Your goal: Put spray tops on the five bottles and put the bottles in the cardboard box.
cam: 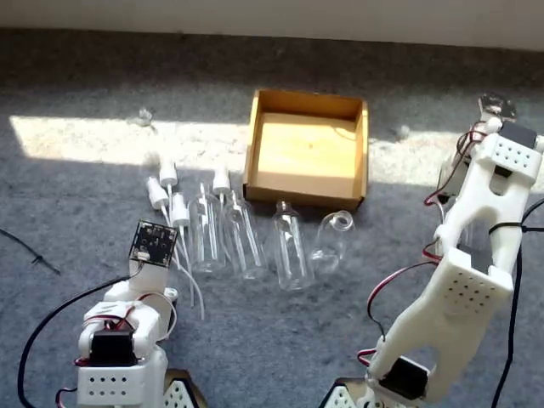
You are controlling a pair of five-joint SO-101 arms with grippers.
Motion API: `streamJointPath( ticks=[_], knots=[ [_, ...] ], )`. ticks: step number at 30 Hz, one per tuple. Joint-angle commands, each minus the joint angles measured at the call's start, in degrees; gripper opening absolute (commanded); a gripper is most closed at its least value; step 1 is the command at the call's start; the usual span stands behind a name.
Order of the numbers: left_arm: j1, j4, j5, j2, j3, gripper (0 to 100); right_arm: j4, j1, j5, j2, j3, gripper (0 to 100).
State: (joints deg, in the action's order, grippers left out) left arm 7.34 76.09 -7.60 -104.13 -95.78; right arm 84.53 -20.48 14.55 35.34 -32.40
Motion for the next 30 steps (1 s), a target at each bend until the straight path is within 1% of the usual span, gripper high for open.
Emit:
streamJointPath(
  ticks=[1,5,14,26,30],
  knots=[
    [-0.7,-0.2,-0.4,-0.6,-1.4,7,-1.0,1.3,0.0,-0.5,-2.6,28.1],
    [-0.7,-0.2,-0.4,-0.6,-1.4,7,-2.7,1.2,0.0,0.6,-2.4,28.0],
    [-0.7,-0.2,-0.4,-0.6,-1.4,7,-2.8,1.3,-0.4,9.8,-3.0,27.9],
    [-0.7,-0.2,-0.4,-0.6,-1.4,7,-2.5,1.2,-0.4,9.9,-3.2,27.9],
    [-0.7,-0.2,-0.4,-0.6,-1.4,7,-2.5,1.4,-0.4,10.4,-7.7,27.9]
  ],
)
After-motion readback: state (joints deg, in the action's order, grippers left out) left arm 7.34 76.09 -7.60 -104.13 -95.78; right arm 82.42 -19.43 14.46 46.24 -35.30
